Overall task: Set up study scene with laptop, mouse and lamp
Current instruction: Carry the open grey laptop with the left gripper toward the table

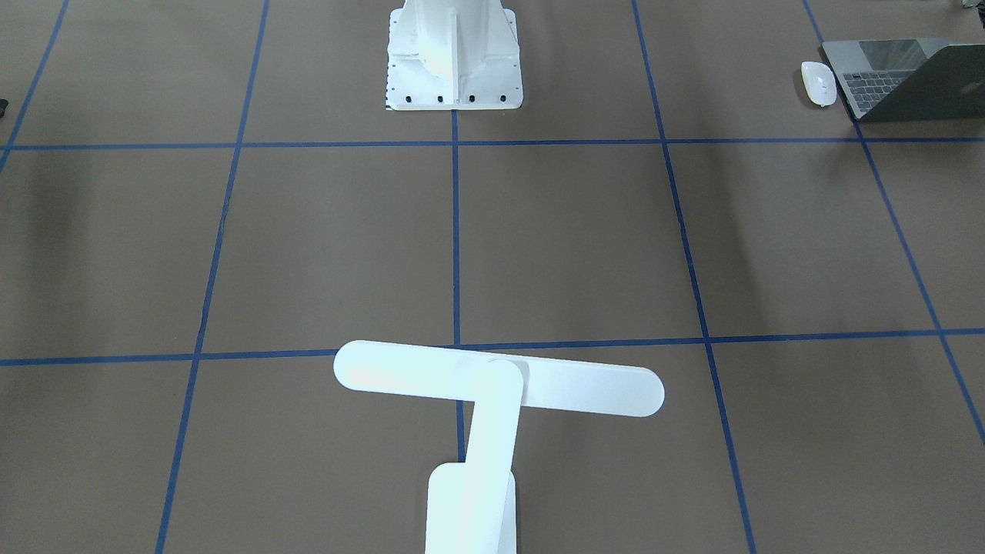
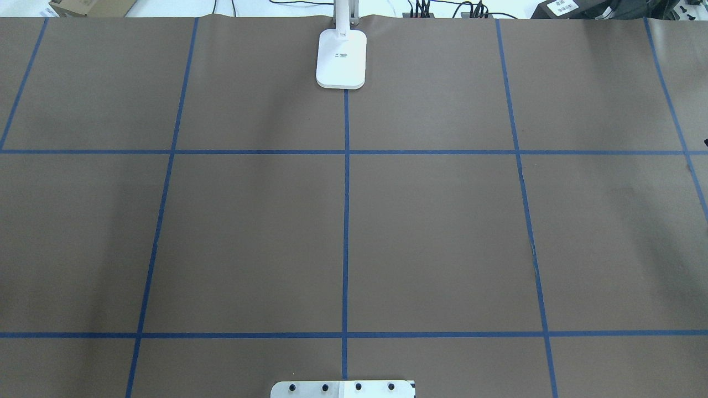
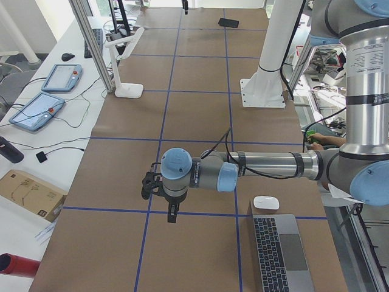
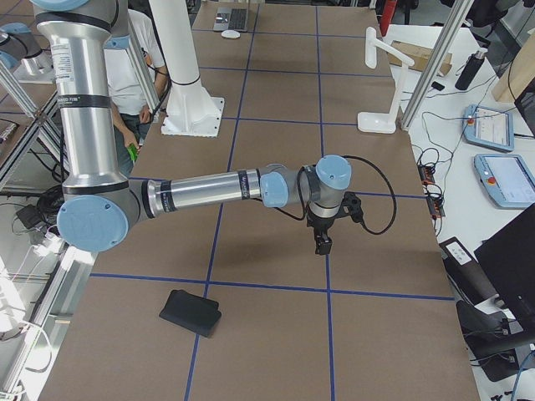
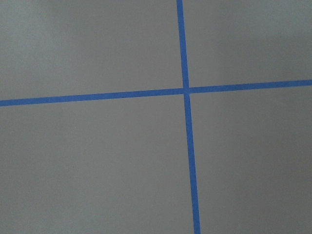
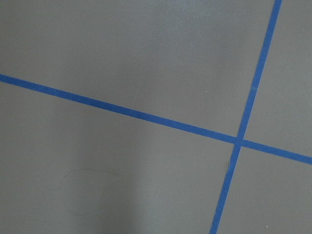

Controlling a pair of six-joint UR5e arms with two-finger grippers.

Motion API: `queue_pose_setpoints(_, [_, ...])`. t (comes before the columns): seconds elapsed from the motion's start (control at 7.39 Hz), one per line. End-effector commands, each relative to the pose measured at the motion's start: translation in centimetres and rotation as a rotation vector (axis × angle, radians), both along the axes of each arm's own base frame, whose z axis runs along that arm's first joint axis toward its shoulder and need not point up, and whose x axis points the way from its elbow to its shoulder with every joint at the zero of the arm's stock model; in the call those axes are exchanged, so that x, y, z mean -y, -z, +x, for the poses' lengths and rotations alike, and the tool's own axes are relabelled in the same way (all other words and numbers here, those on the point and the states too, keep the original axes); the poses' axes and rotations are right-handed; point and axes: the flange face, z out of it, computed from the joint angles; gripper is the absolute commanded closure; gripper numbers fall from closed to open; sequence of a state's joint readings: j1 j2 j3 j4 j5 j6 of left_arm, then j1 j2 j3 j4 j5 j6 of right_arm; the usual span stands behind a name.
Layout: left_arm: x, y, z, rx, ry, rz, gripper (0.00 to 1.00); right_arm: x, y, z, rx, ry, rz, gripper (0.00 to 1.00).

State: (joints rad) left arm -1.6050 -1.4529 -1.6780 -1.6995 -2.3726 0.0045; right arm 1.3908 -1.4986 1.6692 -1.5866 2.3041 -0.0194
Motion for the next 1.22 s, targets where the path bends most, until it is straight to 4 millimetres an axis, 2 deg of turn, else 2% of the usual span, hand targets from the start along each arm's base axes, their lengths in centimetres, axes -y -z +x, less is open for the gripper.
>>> queue_pose_setpoints(0.0, [-0.4, -0.1, 0.1, -0.018, 0.003, -0.009, 0.00, -0.1, -0.2, 0.0, -0.001, 0.001, -0.004, 0.00])
queue_pose_setpoints(0.27, [-1.8, -0.4, 0.2, -0.022, 0.008, -0.025, 0.00, -0.2, 0.1, -0.1, 0.011, 0.001, -0.002, 0.00])
queue_pose_setpoints(0.41, [-3.3, -0.4, 0.1, -0.029, 0.063, -0.085, 0.01, -0.2, 0.0, -0.1, 0.013, 0.001, -0.007, 0.00])
queue_pose_setpoints(0.68, [-7.3, -1.0, 0.0, -0.017, 0.080, -0.096, 0.01, -0.2, 0.1, -0.1, 0.014, 0.000, -0.004, 0.00])
queue_pose_setpoints(0.81, [-8.6, -1.4, -0.8, -0.031, 0.169, -0.181, 0.00, -0.2, -0.2, -0.1, 0.010, 0.000, -0.009, 0.00])
queue_pose_setpoints(0.95, [-11.2, -3.1, -3.0, -0.037, 0.260, -0.247, 0.00, -0.2, -0.3, -0.9, 0.003, 0.017, -0.009, 0.00])
queue_pose_setpoints(1.08, [-12.7, -3.9, -4.0, -0.006, 0.304, -0.278, 0.00, -0.2, -0.7, -1.6, 0.002, 0.030, -0.015, 0.00])
